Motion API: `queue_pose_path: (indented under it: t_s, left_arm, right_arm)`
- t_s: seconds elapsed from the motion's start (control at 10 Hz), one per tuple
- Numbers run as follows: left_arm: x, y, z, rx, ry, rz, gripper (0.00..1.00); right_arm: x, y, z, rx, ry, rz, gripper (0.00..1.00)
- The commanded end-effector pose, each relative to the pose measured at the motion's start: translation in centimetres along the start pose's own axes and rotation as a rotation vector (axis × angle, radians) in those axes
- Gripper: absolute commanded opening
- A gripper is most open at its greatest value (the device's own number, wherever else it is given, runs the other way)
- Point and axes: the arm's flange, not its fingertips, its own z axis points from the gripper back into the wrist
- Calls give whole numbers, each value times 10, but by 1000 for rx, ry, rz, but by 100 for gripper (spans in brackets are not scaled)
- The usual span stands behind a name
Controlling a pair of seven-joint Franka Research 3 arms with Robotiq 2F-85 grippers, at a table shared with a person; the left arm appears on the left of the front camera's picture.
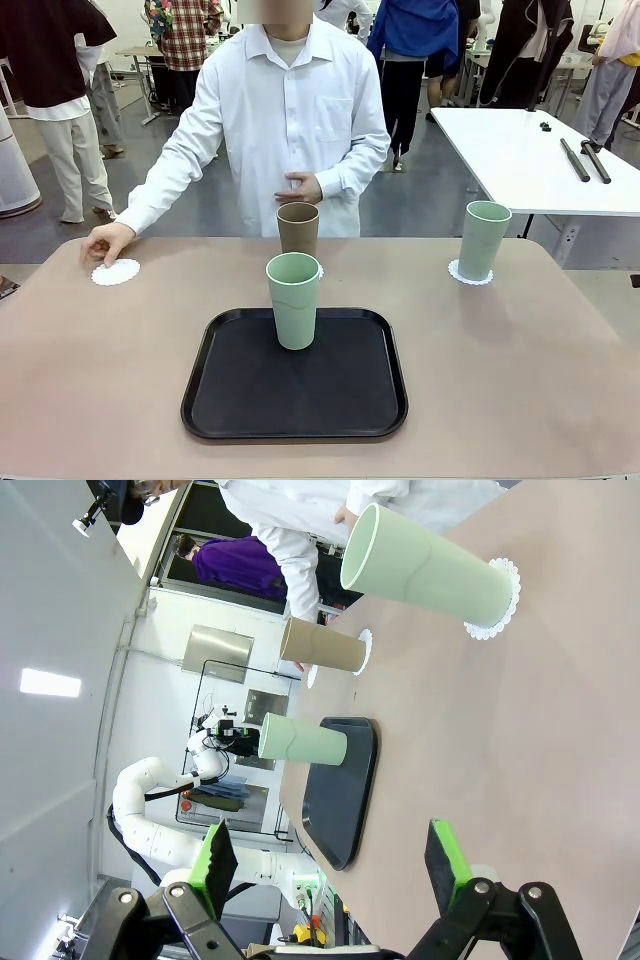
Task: Place coasters on the table and set cups on them.
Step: Take one Reusable plastic cup from the Flat Tray and place it on a coaster set by the human.
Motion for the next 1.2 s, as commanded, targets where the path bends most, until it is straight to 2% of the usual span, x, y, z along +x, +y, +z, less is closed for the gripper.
queue_pose_path:
  t_s: [0.0, 1.1]
  left_arm:
    - [-1, -2, 1, -8, -5, -13, 100]
    - [-1, -2, 1, -8, -5, -13, 100]
  right_arm:
    - [-1, 0, 2, 0, -5, -1, 100]
    - [-1, 0, 2, 0, -5, -1, 100]
